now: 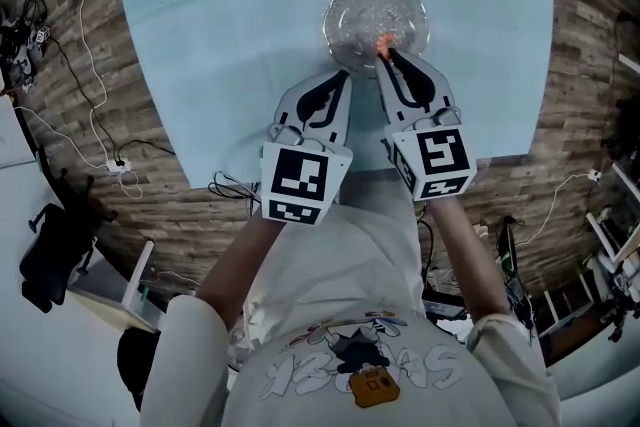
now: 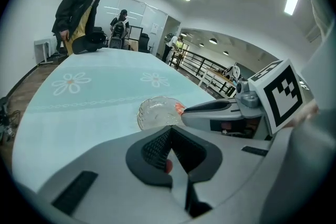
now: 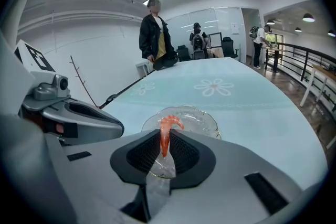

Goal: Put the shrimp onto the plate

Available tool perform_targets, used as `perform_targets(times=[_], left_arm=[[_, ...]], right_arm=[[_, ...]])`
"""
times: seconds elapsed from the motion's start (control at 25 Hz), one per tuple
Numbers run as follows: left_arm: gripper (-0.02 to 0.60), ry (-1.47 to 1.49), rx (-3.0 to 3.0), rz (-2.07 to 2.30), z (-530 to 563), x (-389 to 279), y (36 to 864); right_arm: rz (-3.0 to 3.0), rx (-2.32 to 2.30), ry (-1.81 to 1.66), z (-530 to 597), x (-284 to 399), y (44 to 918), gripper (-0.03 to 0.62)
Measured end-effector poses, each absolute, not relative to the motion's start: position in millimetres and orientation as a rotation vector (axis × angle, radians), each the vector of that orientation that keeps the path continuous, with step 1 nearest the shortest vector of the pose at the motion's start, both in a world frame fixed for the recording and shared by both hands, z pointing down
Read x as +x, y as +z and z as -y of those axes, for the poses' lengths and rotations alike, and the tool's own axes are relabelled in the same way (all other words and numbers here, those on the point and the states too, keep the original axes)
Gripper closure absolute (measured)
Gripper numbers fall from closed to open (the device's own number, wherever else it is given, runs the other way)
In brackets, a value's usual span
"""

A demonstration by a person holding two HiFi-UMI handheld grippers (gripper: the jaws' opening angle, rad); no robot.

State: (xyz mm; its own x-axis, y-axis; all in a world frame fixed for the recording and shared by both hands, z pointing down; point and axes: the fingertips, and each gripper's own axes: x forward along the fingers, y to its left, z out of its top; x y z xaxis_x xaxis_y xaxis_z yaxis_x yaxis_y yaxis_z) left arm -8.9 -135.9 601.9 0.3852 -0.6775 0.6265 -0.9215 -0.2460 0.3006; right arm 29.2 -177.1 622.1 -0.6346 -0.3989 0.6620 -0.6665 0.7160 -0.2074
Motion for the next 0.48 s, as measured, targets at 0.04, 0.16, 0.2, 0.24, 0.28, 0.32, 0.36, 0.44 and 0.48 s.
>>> perform_targets(times=[0.04,0.16,0.2,0.24,0.28,0.32,0.36,0.44,0.48], left_arm=[[0.574,0.496,2.007,1.367,136,-10,603],[0.574,0.485,1.997,1.371,139,-15,605],[0.574,0.481,1.994,1.369,139,-15,606],[0.574,0.48,1.991,1.366,140,-15,607],[0.574,0.48,1.989,1.362,141,-15,609],[0.574,0.48,1.986,1.358,141,-16,611],[0.574,0.479,1.984,1.354,142,-16,613],[0.574,0.478,1.979,1.346,143,-16,616],[0.574,0.479,1.978,1.342,144,-16,617]], right_arm=[[2.317,0.81,0.598,177,29,625,0.525],[2.285,0.81,0.615,181,28,634,0.525],[2.273,0.809,0.621,181,27,636,0.525],[2.261,0.809,0.626,182,27,639,0.525],[2.25,0.808,0.631,182,26,642,0.525],[2.239,0.808,0.635,183,25,644,0.525],[2.23,0.807,0.638,184,23,647,0.525],[2.207,0.806,0.643,185,22,651,0.525],[2.188,0.805,0.643,185,22,654,0.525]])
